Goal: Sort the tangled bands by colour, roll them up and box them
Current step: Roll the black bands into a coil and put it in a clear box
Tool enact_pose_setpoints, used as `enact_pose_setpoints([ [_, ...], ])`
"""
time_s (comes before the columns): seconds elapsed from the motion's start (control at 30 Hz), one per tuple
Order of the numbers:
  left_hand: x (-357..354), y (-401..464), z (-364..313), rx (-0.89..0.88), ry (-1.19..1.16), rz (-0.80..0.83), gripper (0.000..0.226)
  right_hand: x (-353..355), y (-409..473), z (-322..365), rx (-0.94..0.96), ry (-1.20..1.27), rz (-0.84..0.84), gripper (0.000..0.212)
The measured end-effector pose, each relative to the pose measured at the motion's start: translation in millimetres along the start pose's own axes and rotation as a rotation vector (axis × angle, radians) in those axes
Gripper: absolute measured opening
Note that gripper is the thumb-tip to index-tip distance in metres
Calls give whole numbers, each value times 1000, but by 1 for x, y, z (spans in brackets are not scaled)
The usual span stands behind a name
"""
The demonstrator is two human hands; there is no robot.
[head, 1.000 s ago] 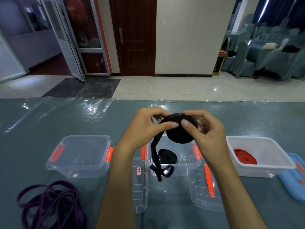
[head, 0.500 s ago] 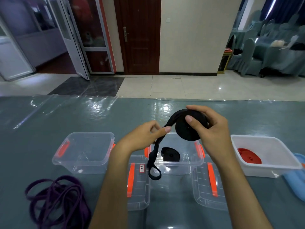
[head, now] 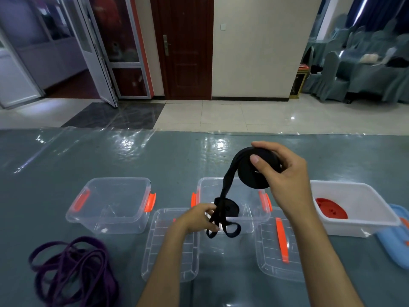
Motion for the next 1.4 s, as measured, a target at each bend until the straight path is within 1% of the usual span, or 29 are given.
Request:
enact_pose_setpoints([
  [0.1,-14,6,12,-9,-48,-46,23,11,-2,-5,-23,-6,-26,26],
  [0.17,-15,4,17,-10,-117,-68,22,17,-3,-8,-39,-7,-48,26],
  [0.33,-10,-5,34,66,-342,-109,16,28,0,-17,-53,20,-126,25],
  [0.4,-6,-7,31,55,-389,-121,16,30,0,-20,-56,18,-148,24],
  [0.47,-2,-9,26,27,-392,-110,18,33,0,-24,-66,25,-172,23],
  [0.57,7,-10,18,4,-340,-84,31,39,-1,-29,-79,29,-206,22],
  [0.67,16,-10,12,-45,-288,-63,32,47,-2,-32,-74,19,-232,21],
  [0.73,18,-11,8,-69,-233,-16,29,53,-1,-34,-75,17,-251,21],
  [0.8,16,-13,8,-69,-170,44,17,59,-1,-36,-78,13,-282,21],
  [0.87,13,-15,12,-37,-133,90,12,65,-1,-38,-74,21,-323,22],
  [0.97,9,-18,18,10,-163,111,11,72,-3,-40,-62,35,-381,22],
  [1.07,7,-23,21,40,-262,106,8,78,-5,-41,-62,26,-431,23],
  [1.13,1,-27,25,82,-364,166,8,82,-5,-42,-60,30,-458,23],
  [1.2,-7,-30,33,162,-410,216,16,84,-5,-42,-59,32,-471,23],
  [1.27,-8,-30,47,263,-363,189,23,86,-6,-41,-60,28,-476,24],
  [1.33,-6,-31,61,371,-350,134,16,86,-7,-42,-65,22,-469,24],
  [1.37,-5,-32,67,414,-381,104,12,85,-8,-43,-68,20,-462,24],
  [1.4,-3,-32,71,437,-419,65,13,84,-8,-43,-71,22,-456,24],
])
Point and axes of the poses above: each hand's wrist, its own y-axis towards the middle knuckle, its own x-axis out of the back of the hand, z = x × y, the point moved 8 cm from there along y, towards the middle knuckle, and after that the axes turned 5 degrees about y, right-handed, at the moved point
